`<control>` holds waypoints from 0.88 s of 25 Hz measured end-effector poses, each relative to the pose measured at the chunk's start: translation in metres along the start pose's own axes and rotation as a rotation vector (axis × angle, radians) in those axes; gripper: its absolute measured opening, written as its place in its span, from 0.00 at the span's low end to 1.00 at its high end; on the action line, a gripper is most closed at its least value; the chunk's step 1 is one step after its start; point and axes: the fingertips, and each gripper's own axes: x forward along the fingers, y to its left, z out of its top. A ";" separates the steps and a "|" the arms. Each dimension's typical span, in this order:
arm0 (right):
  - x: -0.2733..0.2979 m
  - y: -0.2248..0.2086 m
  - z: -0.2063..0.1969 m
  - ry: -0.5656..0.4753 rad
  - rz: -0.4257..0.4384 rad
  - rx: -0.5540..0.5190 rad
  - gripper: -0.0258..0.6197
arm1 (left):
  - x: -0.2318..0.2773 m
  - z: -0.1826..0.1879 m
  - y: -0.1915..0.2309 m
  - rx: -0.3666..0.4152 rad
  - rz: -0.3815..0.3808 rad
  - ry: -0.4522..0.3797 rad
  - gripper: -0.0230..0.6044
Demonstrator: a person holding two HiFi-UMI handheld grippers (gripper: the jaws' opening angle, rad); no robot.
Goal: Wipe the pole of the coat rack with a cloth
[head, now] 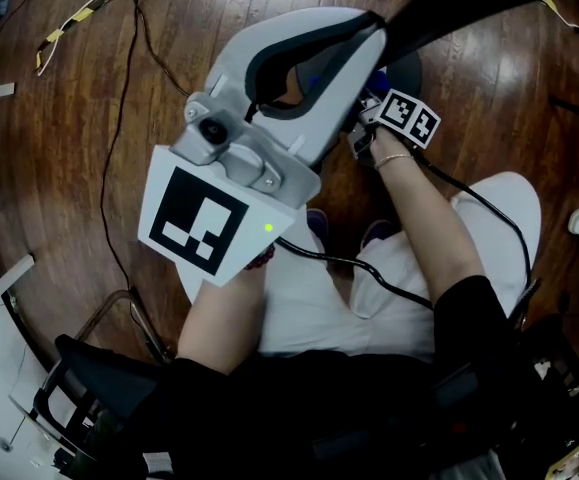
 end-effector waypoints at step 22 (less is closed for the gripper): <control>-0.115 0.193 0.063 -0.175 0.325 -0.199 0.07 | 0.018 -0.018 0.027 -0.008 0.042 0.010 0.05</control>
